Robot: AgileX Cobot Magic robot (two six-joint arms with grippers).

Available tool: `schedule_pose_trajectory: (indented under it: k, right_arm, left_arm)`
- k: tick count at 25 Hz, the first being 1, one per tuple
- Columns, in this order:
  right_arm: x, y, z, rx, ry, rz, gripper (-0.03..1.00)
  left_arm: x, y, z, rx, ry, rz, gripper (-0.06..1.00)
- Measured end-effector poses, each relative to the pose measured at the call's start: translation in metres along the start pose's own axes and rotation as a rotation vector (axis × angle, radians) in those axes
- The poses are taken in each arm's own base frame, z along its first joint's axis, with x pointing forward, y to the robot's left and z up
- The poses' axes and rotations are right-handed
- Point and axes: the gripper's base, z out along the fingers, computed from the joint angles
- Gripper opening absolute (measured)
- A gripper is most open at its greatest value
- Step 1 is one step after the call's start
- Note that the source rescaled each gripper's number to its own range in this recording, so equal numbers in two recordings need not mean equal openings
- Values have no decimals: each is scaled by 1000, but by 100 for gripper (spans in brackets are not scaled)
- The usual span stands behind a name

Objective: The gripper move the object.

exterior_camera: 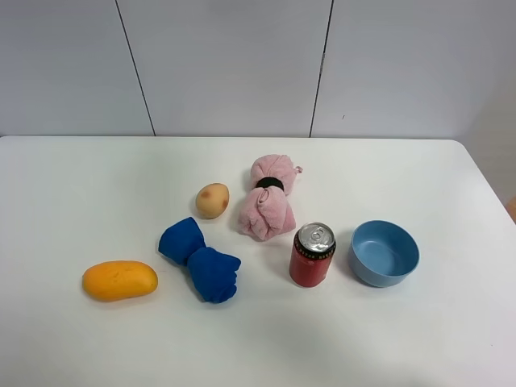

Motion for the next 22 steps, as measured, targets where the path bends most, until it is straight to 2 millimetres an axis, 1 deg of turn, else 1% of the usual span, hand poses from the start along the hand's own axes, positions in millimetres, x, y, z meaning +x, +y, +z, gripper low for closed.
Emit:
schedule_pose_trajectory:
  k: [2, 3, 6, 10, 16, 19, 20, 22]
  right_arm:
    - [12, -32, -30, 96, 27, 24, 67]
    - [17, -45, -46, 127, 31, 39, 67]
    - [30, -72, -91, 172, -22, 102, 67]
    - [48, -98, -145, 174, -125, 205, 67]
    - [78, -113, -211, 30, -282, 271, 67]
    - [97, -121, -240, 86, -302, 337, 67]
    - [104, -121, -250, 116, -300, 360, 67]
    - [119, -116, -265, 158, -288, 395, 67]
  left_arm:
    - [0, 0, 0, 0, 0, 0, 100]
    - [0, 0, 0, 0, 0, 0, 100]
    - [0, 0, 0, 0, 0, 0, 100]
    - [0, 0, 0, 0, 0, 0, 100]
    - [0, 0, 0, 0, 0, 0, 100]
    - [0, 0, 0, 0, 0, 0, 100]
    - [0, 0, 0, 0, 0, 0, 100]
    - [0, 0, 0, 0, 0, 0, 100]
